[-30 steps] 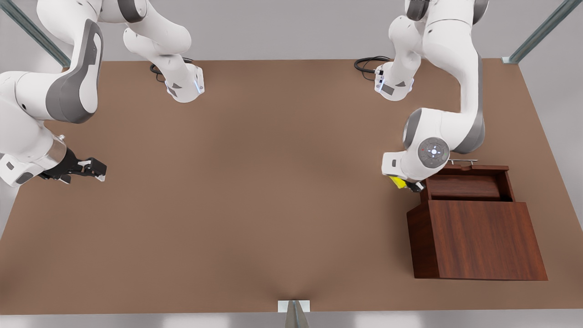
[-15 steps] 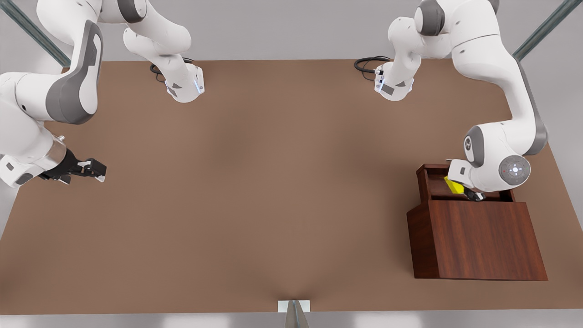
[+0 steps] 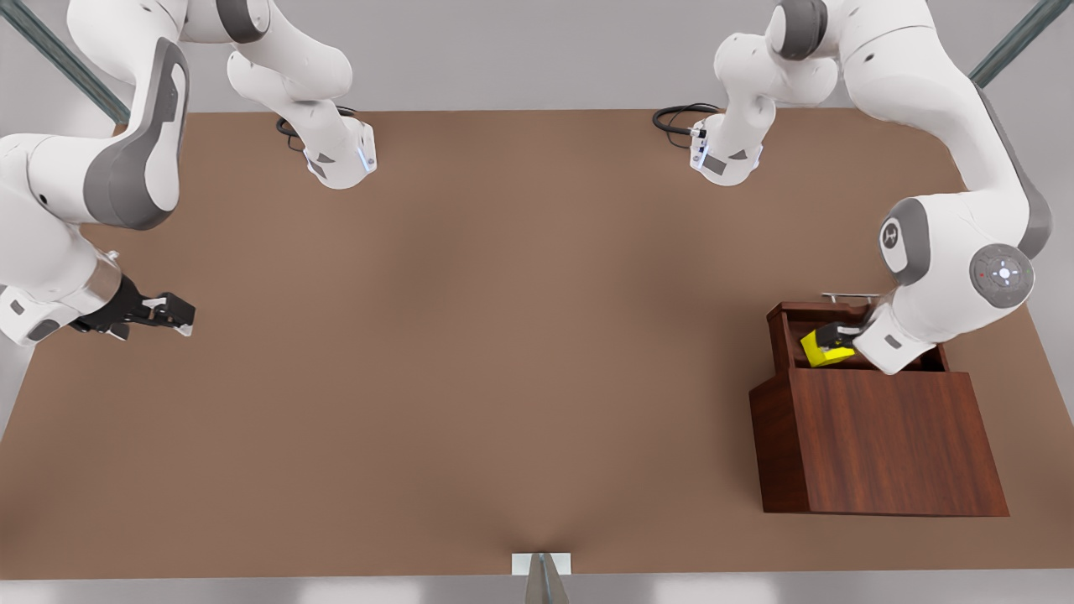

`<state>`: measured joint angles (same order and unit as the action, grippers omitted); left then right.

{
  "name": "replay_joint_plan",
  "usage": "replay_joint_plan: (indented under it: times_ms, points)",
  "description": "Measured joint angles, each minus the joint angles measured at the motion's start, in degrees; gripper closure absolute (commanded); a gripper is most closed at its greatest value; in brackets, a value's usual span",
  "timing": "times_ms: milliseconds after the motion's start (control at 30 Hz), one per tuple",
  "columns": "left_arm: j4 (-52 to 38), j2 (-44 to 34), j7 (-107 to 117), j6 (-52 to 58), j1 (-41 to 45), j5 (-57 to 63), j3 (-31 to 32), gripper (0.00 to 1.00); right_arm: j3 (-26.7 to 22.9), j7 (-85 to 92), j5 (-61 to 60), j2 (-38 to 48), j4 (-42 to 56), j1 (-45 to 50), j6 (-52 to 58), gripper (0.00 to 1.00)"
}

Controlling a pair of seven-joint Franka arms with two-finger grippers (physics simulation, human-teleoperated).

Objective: Open the drawer with left arm, place the square in the middle with right arm, and place the square in the drawer with left arm

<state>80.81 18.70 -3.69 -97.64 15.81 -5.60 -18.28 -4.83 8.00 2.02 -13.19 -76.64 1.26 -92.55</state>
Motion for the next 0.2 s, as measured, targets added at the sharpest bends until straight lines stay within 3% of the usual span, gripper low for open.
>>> replay_joint_plan:
  times_ms: [67, 133, 200]
  points:
    - [-0.21, -2.05, 6.23, -0.14, -9.39, 3.46, 15.20, 0.00, 0.06, 0.00, 0.00, 0.00, 0.00, 0.06, 0.00, 0.00]
    - [0.10, -2.88, 6.80, -1.19, -12.33, 7.10, 20.15, 0.00, 0.00, 0.00, 0.00, 0.00, 0.00, 0.12, 0.00, 0.00]
    - [0.23, -2.88, 6.85, -1.23, -12.57, 9.34, 20.30, 0.00, 0.00, 0.00, 0.00, 0.00, 0.00, 0.05, 0.05, 0.00]
